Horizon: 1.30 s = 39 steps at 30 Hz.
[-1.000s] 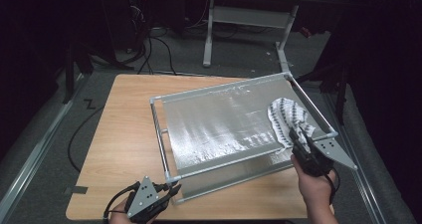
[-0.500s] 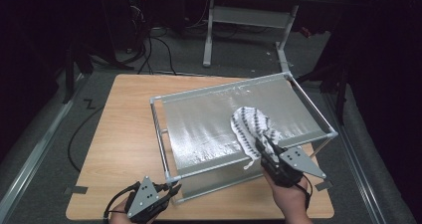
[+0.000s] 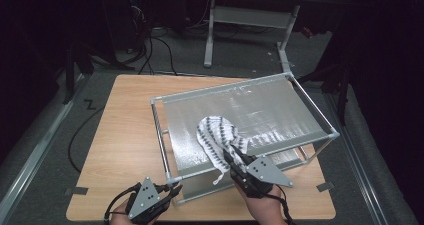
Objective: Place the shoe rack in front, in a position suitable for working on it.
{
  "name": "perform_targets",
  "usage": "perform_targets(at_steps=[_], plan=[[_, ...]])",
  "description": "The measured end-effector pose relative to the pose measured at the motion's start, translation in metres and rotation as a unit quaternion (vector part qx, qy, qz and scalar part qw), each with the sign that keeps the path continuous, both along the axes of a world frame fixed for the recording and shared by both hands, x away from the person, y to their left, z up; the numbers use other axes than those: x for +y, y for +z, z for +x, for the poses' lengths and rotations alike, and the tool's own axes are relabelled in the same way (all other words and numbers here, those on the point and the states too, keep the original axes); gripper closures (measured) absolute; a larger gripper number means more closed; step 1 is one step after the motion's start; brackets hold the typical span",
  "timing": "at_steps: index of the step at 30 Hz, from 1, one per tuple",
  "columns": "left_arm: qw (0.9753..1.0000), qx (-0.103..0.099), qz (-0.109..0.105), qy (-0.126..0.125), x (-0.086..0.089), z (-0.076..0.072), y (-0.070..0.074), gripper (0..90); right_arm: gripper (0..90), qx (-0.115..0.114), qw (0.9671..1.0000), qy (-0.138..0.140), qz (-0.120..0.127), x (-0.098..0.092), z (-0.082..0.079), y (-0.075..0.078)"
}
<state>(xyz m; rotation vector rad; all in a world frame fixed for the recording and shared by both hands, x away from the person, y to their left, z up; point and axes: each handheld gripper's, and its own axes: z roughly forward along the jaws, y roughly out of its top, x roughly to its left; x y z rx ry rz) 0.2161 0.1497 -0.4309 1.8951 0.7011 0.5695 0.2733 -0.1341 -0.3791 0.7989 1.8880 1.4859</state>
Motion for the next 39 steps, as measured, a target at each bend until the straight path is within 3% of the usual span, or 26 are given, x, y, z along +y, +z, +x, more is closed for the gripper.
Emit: perform_targets(at_steps=[8, 10, 12, 14, 20, 27, 32, 39], plan=[[1.0000, 0.000, 0.001, 0.000, 0.000, 0.000, 0.000, 79.3, 73.6, -0.001, 0.9986, 0.053, -0.005, 0.039, -0.013, 0.000], [1.0000, 0.001, -0.001, 0.000, 0.000, 0.000, 0.000, 79.3, 73.7, 0.009, 0.9975, 0.069, 0.006, 0.049, -0.016, 0.000], [1.0000, 0.001, 0.000, 0.000, 0.000, 0.000, 0.000, 79.3, 73.8, -0.002, 0.9967, 0.080, -0.007, 0.059, -0.021, 0.001], [1.0000, 0.001, 0.000, 0.000, 0.000, 0.000, 0.000, 79.3, 73.8, 0.008, 0.9955, 0.094, -0.004, 0.067, -0.024, 0.002], [1.0000, 0.001, 0.000, 0.000, 0.000, 0.000, 0.000, 79.3, 73.7, -0.002, 0.9950, 0.098, -0.015, 0.074, -0.026, 0.002], [1.0000, 0.002, 0.000, 0.000, 0.000, 0.000, 0.000, 79.3, 73.8, -0.015, 0.9973, 0.066, -0.030, 0.050, -0.020, 0.003], [1.0000, 0.002, 0.000, 0.002, 0.000, 0.000, 0.000, 79.4, 73.8, -0.018, 0.9990, 0.024, -0.033, 0.013, -0.007, 0.002], [1.0000, 0.002, -0.001, 0.002, 0.000, 0.000, 0.000, 79.3, 73.9, -0.013, 0.9990, -0.040, -0.017, -0.040, 0.011, 0.001]])
